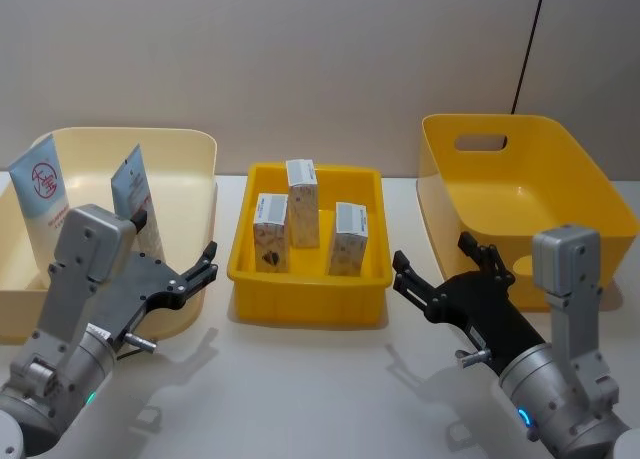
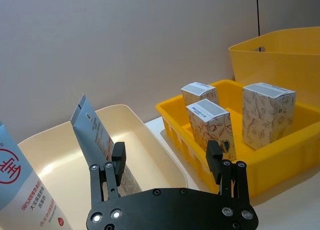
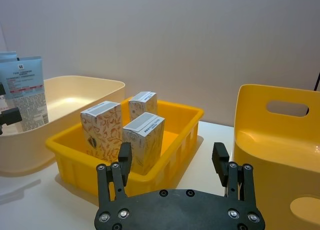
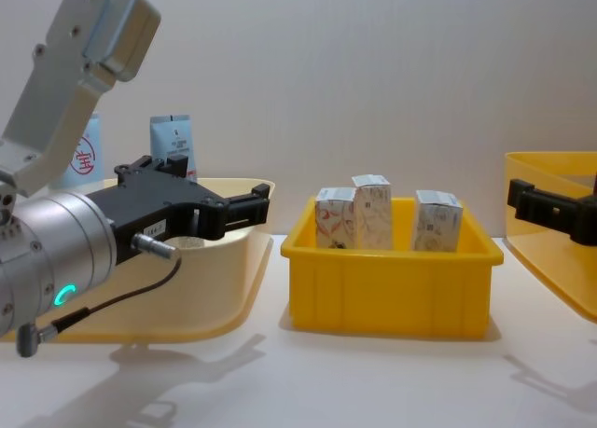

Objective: Bimanual collaborative sorting of washing and personal care products

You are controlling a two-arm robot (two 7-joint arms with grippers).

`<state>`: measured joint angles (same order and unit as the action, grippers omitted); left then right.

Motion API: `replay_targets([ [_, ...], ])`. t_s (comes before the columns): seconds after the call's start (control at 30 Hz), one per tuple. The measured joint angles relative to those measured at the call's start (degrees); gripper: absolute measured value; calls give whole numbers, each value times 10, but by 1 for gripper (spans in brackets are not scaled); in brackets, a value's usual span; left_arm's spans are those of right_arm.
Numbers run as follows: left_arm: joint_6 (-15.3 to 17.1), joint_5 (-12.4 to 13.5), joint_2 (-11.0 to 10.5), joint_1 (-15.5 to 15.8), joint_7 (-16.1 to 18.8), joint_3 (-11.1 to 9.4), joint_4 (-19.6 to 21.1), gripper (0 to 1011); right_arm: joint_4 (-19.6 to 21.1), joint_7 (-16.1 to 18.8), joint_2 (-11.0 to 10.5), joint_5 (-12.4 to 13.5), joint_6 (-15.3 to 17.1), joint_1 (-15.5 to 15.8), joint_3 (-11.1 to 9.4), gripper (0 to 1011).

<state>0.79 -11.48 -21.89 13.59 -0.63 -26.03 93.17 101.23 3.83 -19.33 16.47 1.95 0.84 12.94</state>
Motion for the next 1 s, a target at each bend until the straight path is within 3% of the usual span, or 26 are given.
replay_targets([
  [1.0, 0, 0, 0, 0, 0, 0, 0, 1002, 0, 0, 0, 0, 0, 0, 0, 1001],
])
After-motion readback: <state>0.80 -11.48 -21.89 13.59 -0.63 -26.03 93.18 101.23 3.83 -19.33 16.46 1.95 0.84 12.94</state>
